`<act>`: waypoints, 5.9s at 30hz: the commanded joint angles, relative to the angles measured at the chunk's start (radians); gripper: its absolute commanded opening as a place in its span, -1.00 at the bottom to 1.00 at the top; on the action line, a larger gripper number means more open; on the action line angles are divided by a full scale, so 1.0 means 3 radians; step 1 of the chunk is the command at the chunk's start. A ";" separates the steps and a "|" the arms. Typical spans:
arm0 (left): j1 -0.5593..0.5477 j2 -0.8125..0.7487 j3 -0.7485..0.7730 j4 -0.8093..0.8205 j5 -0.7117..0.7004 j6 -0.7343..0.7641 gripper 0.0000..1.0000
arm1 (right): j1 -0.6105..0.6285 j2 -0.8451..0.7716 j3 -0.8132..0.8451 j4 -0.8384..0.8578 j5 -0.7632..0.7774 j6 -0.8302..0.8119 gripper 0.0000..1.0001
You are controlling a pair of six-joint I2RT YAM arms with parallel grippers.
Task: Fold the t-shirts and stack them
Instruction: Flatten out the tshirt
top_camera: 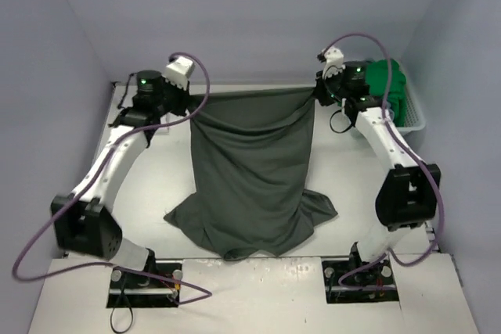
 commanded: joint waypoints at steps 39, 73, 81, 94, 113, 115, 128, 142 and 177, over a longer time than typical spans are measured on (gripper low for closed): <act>-0.0568 -0.0520 -0.0569 -0.0285 0.0005 0.0121 0.66 | 0.1014 0.1229 0.0026 -0.1259 0.0649 -0.0793 -0.88; -0.0742 0.1033 -0.0616 -0.0305 0.0409 -0.0052 -0.22 | 0.0907 0.1097 -0.0540 -0.1305 0.1161 -0.0650 -1.00; -0.0747 0.1519 -0.0386 -0.0392 0.0358 -0.0124 -0.78 | 0.0907 0.0862 -0.0709 -0.1340 0.1119 -0.0655 -1.00; -0.0635 0.2321 0.0534 -0.0918 -0.0025 -0.0221 -0.99 | 0.1044 0.0351 -0.1179 -0.1392 0.0966 -0.0660 -1.00; -0.0118 0.4071 0.3551 -0.2171 -0.0076 -0.0620 0.06 | 0.2011 0.0509 -0.0811 -0.1427 0.0454 -0.0374 -0.99; -0.0113 0.4061 0.3496 -0.2172 -0.0076 -0.0585 0.12 | 0.1991 0.0453 -0.0786 -0.1412 0.0556 -0.0389 -0.92; -0.0148 0.2308 0.2004 -0.1957 0.0623 -0.0401 0.19 | 0.1465 -0.0049 -0.0908 -0.1228 0.0920 -0.0629 -0.80; -0.0403 0.1055 0.0424 -0.1998 0.0773 0.0203 0.20 | 0.1234 0.0544 -0.0960 -0.0778 0.1477 -0.0798 -0.31; -0.1472 0.0783 -0.0677 -0.1579 0.0634 0.0530 0.20 | -0.0315 0.0815 -0.0081 -0.0936 0.1104 -0.0936 -1.00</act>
